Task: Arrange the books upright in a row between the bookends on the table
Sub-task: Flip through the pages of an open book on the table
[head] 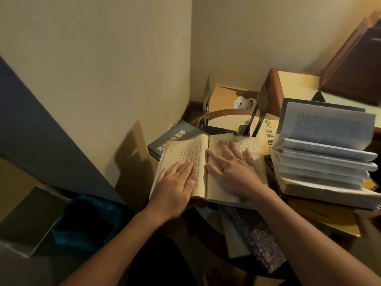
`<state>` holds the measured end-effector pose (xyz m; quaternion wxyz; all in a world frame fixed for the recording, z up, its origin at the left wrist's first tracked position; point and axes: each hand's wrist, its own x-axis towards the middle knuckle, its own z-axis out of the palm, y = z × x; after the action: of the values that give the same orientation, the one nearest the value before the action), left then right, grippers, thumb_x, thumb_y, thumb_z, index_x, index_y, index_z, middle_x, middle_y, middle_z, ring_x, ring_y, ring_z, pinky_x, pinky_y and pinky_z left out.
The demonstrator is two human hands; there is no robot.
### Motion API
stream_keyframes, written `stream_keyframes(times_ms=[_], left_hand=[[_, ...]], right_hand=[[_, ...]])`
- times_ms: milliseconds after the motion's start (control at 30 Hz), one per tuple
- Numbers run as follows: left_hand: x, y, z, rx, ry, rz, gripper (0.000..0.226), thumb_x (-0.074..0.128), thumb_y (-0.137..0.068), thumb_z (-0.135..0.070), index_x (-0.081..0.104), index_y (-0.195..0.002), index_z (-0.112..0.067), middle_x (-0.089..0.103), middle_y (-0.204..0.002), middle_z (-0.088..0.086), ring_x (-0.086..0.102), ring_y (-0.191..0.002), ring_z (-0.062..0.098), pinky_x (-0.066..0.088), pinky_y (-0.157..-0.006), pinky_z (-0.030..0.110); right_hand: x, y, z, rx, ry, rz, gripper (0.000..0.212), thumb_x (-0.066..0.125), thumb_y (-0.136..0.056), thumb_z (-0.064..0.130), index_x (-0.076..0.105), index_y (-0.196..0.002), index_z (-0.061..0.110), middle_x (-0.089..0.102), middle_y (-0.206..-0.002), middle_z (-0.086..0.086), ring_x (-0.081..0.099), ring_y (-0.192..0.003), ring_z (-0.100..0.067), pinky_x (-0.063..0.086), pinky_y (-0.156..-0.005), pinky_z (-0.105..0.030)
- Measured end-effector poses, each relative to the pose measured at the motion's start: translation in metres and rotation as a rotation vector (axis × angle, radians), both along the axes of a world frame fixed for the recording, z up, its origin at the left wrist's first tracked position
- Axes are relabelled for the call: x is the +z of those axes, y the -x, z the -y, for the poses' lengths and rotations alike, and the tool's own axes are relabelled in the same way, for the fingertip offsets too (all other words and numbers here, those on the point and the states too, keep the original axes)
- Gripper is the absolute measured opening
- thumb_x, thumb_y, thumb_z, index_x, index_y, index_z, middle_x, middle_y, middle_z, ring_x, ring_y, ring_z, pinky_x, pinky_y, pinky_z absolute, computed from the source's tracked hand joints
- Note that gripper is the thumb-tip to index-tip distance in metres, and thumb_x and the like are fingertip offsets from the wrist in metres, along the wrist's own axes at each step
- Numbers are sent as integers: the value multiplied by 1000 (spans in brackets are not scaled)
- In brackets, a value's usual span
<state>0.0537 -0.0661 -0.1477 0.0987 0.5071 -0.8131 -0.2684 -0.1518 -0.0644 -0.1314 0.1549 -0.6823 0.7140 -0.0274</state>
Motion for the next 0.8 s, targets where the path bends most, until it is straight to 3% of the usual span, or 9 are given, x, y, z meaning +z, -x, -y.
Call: stream_keyframes(times_ms=[267, 433, 667, 800], left_hand=[[4, 28, 43, 51, -67, 66, 54, 16, -107, -47, 11, -159, -33, 15, -166, -8, 6, -154, 16, -6, -124, 47], [-1, 37, 66, 94, -29, 53, 52, 16, -107, -46, 18, -158, -34, 26, -164, -1, 15, -153, 20, 2, -125, 50], [-10, 1, 13, 41, 70, -18, 53, 18, -106, -49, 20, -157, -34, 20, -163, -14, 9, -152, 9, -3, -123, 38], [-10, -13, 2, -10, 72, 7, 52, 16, -106, -49, 16, -157, -38, 13, -162, -23, 1, -152, 3, -2, -125, 42]], right_hand=[[1, 0, 0, 3, 2, 1, 61, 17, -96, 73, 5, -153, 56, -11, -166, 14, -26, -150, -18, -21, -117, -56], [1, 0, 0, 1, -5, 7, 61, 18, -96, 73, 7, -153, 56, -10, -167, 14, -25, -150, -17, -21, -117, -54], [-3, -1, 0, -12, 20, 3, 59, 17, -96, 73, 6, -152, 57, -10, -166, 15, -26, -150, -17, -23, -116, -53], [-1, -2, 0, -8, 27, 8, 59, 19, -97, 72, 8, -152, 57, -10, -167, 13, -25, -150, -18, -23, -117, -53]])
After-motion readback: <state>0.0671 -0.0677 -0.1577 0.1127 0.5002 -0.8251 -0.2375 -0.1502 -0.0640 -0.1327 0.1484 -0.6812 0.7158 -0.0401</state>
